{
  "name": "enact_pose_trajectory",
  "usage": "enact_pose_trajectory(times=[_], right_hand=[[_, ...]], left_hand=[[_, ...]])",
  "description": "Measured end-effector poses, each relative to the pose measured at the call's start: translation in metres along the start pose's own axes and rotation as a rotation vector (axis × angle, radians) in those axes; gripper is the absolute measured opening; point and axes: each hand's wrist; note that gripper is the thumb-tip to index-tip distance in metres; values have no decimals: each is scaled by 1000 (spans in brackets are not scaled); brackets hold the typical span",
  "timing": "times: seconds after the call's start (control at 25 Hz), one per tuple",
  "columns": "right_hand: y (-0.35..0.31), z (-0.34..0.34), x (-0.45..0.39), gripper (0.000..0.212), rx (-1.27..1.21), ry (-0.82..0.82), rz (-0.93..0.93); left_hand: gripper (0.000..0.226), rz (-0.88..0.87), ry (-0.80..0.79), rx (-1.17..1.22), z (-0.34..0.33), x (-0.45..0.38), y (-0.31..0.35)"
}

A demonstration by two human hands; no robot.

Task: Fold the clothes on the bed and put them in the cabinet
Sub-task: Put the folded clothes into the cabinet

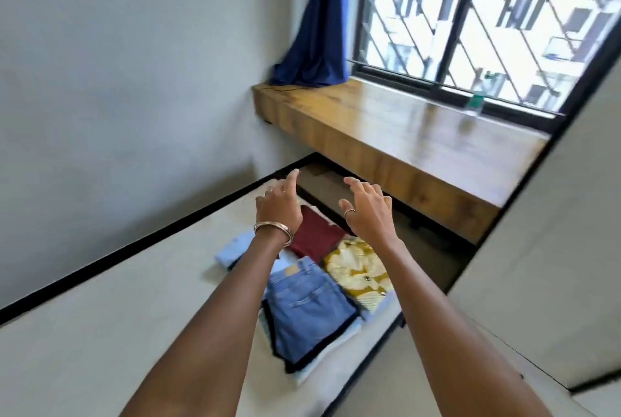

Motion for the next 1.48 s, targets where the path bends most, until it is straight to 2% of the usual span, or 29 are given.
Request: enact_pose_trajectory(times=[0.08,0.2,0.32,0.36,0.44,0.52,0.6,0.72,0.88,0.96,1.04,1.16,1.32,1.4,1.48], right_hand=[[57,24,-16,38,-22,27,-74],[162,85,-38,19,-165,43,-247],[270,145,-16,10,-290,102,-466],[302,167,1,11,-301,131,-554],[345,197,34,28,-338,167,-688],[387,235,76,47,-351,283,-804],[426,270,129,53,-319,433,-938],[463,318,201,47,-277,628,-1128],[484,380,283,23,-218,930,-1272],[491,397,330,24,-155,1098,-1302],[498,412,371,28,-130,1186,-1340],[531,442,423,35,-79,1235,-1416],[622,466,517,39,-132,1227,-1578],[656,463,554,40,-161,1134,-1677],[689,470,588,40,-219,960,-1739]], left_hand=[[49,-36,-22,143,-38,-38,53],[22,-26,-152,472,-102,-92,154],[18,-146,-270,614,-153,-110,268],[20,-210,-322,644,-164,-110,310],[25,-326,-418,717,-178,-106,372],[28,-488,-502,761,-193,-100,444],[28,-667,-590,736,-203,-80,516],[32,-980,-596,727,-207,-46,611],[44,-1318,-506,730,-209,0,730],[48,-1463,-502,702,-208,37,776],[50,-1548,-558,643,-208,72,811],[47,-1569,-623,570,-227,120,878],[46,-1540,-808,407,-270,212,974],[47,-1515,-934,289,-288,250,1004],[48,-1470,-1001,220,-303,283,1036]])
Point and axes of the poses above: each hand's wrist, its own x-axis away from the middle knuckle, its own z-axis out of the back of the hand, y = z × x, and after that the axes turned 12 degrees about -z, right-handed
